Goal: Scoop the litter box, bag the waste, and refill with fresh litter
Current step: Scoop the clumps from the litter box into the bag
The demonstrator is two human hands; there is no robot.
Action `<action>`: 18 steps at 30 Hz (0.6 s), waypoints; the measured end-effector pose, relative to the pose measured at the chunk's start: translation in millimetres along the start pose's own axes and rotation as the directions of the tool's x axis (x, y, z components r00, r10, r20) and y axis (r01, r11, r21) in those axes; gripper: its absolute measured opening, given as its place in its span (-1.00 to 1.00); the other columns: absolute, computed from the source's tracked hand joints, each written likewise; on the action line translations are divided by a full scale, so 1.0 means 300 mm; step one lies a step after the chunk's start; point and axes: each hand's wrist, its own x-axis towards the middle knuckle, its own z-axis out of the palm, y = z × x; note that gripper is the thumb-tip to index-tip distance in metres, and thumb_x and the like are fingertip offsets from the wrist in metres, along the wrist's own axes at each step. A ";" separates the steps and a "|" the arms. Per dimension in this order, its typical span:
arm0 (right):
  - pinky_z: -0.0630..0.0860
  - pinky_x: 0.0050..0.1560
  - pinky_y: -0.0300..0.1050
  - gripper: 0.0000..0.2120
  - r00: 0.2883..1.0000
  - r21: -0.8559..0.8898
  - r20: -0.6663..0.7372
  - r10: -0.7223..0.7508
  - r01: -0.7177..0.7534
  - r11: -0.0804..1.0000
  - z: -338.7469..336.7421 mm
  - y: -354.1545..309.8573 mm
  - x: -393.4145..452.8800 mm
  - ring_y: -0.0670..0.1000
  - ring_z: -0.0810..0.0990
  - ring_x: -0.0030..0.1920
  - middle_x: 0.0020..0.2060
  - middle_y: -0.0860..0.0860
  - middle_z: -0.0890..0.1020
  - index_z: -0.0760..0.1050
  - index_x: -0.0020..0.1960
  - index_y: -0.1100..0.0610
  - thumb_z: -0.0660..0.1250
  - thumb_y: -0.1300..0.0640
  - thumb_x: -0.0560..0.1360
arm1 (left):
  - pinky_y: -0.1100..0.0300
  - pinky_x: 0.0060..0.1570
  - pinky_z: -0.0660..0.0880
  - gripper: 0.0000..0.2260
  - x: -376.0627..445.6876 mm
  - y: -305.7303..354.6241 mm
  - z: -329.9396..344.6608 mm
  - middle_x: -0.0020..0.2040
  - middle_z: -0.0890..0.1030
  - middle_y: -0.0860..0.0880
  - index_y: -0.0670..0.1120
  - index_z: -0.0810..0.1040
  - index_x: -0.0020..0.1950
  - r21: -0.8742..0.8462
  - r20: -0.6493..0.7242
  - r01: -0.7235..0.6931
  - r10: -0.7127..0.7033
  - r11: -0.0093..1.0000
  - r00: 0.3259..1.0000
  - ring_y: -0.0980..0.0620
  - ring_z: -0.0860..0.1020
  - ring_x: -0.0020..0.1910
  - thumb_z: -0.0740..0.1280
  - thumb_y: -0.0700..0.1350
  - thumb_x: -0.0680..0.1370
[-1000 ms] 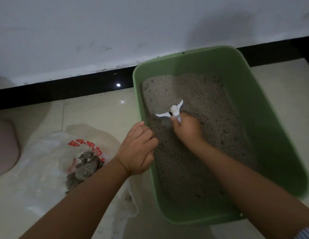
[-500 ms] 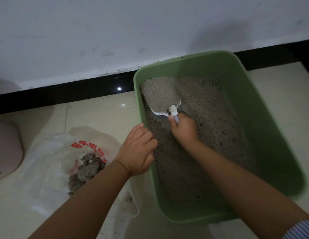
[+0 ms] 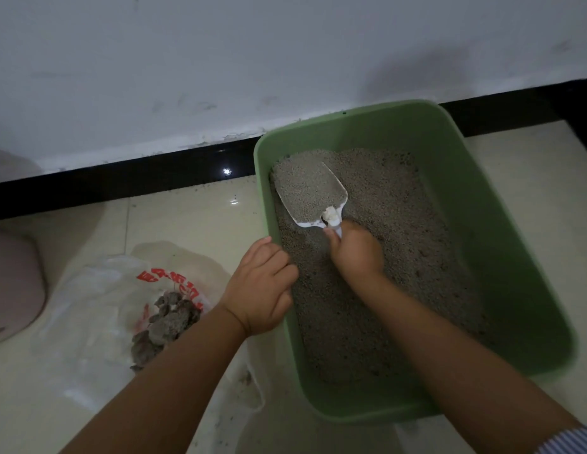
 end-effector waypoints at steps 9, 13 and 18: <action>0.44 -0.05 -0.07 -0.62 0.997 -0.102 0.046 -0.067 0.072 0.992 -0.019 -0.004 0.000 0.16 0.56 0.05 0.08 0.18 0.59 0.45 0.16 0.26 0.05 -0.01 0.61 | 0.00 0.19 0.25 -0.91 0.004 0.001 0.008 -0.37 0.46 -0.14 -0.08 0.23 -0.21 -0.027 -0.022 0.011 -0.011 1.000 1.000 -0.05 0.29 -0.19 0.08 -0.13 0.32; 0.40 -0.12 -0.09 -0.63 0.997 -0.006 0.033 -0.063 0.063 0.998 -0.015 -0.026 0.017 0.17 0.57 0.03 0.04 0.21 0.60 0.47 0.12 0.28 0.09 0.01 0.61 | 0.02 0.17 0.25 -0.92 0.007 -0.002 0.010 -0.37 0.45 -0.15 -0.07 0.22 -0.21 -0.033 -0.022 0.003 -0.003 0.999 1.000 -0.05 0.28 -0.21 0.08 -0.13 0.32; 0.29 -0.22 -0.13 -0.64 0.999 0.109 -0.014 -0.037 0.039 0.993 0.011 -0.016 0.035 0.18 0.58 -0.04 -0.03 0.24 0.61 0.48 0.06 0.31 0.12 0.01 0.59 | 0.02 0.19 0.24 -0.92 0.006 -0.005 0.011 -0.36 0.46 -0.14 -0.08 0.24 -0.20 -0.036 -0.021 0.001 -0.002 0.999 1.000 -0.05 0.30 -0.19 0.07 -0.13 0.33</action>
